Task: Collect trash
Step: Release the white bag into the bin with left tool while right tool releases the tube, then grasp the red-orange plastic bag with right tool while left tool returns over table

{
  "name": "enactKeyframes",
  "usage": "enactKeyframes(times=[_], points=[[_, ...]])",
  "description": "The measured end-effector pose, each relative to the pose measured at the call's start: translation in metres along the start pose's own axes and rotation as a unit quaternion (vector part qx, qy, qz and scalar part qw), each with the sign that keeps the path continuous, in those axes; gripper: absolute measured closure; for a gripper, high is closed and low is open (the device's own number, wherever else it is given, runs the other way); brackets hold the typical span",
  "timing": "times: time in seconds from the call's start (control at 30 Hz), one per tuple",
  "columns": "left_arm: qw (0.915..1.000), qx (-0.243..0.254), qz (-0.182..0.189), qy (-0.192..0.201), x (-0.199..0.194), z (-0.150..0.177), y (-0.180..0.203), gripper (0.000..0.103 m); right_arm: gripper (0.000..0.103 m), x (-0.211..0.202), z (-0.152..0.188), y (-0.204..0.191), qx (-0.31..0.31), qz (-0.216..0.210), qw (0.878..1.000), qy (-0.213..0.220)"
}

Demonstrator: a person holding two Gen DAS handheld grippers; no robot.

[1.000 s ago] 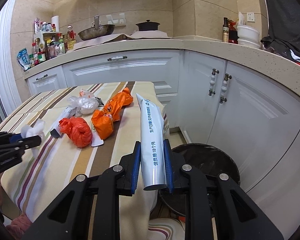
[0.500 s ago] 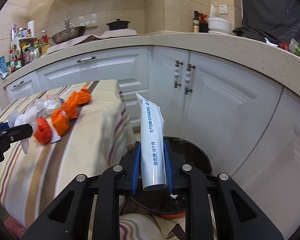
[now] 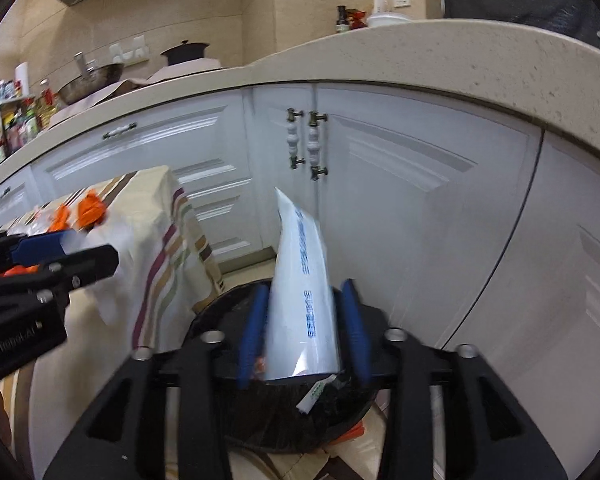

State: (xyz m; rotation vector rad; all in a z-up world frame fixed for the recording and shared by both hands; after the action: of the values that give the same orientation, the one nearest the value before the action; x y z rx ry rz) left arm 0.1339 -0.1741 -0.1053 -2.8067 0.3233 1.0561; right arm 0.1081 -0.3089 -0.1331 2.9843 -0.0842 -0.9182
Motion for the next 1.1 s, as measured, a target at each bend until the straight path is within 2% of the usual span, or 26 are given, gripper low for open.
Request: enactKeyframes(times=[0.17, 0.43, 0.57, 0.73, 0.9, 1.1], points=[[0.9999, 0.004, -0.006, -0.014, 0.013, 0.000, 0.005, 0.043, 0.051, 0.007, 0.000, 0.014, 0.021, 0.007, 1.000, -0.003], [0.9998, -0.018, -0.010, -0.004, -0.010, 0.004, -0.021, 0.036, 0.048, -0.004, -0.004, -0.003, 0.011, -0.006, 1.000, 0.000], [0.9990, -0.038, -0.024, 0.004, -0.031, 0.012, -0.054, 0.035, 0.048, -0.013, -0.011, -0.034, -0.005, -0.036, 0.999, 0.005], [0.9952, -0.073, -0.064, 0.008, -0.057, 0.028, -0.110, 0.034, 0.048, -0.025, -0.021, -0.089, -0.039, -0.088, 0.995, 0.014], [0.9868, -0.113, -0.116, 0.010, -0.081, 0.045, -0.174, 0.031, 0.047, -0.036, -0.031, -0.143, -0.073, -0.138, 0.987, 0.026], [0.9738, -0.157, -0.164, 0.010, -0.104, 0.067, -0.232, 0.030, 0.044, -0.043, -0.036, -0.192, -0.110, -0.177, 0.978, 0.029]])
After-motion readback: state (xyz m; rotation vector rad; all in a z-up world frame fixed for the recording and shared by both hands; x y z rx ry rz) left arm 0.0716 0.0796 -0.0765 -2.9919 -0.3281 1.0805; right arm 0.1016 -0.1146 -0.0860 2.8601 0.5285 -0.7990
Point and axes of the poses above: each gripper's, at about its wrist camera, not at the fingertips, and x roughly the way its jaws point, y to its right, z to its underside, the point moved 7 cm from there along x, roughly the way its jaws point, and after that the axes turned 5 degrees about -x, right-handed, at the moved point
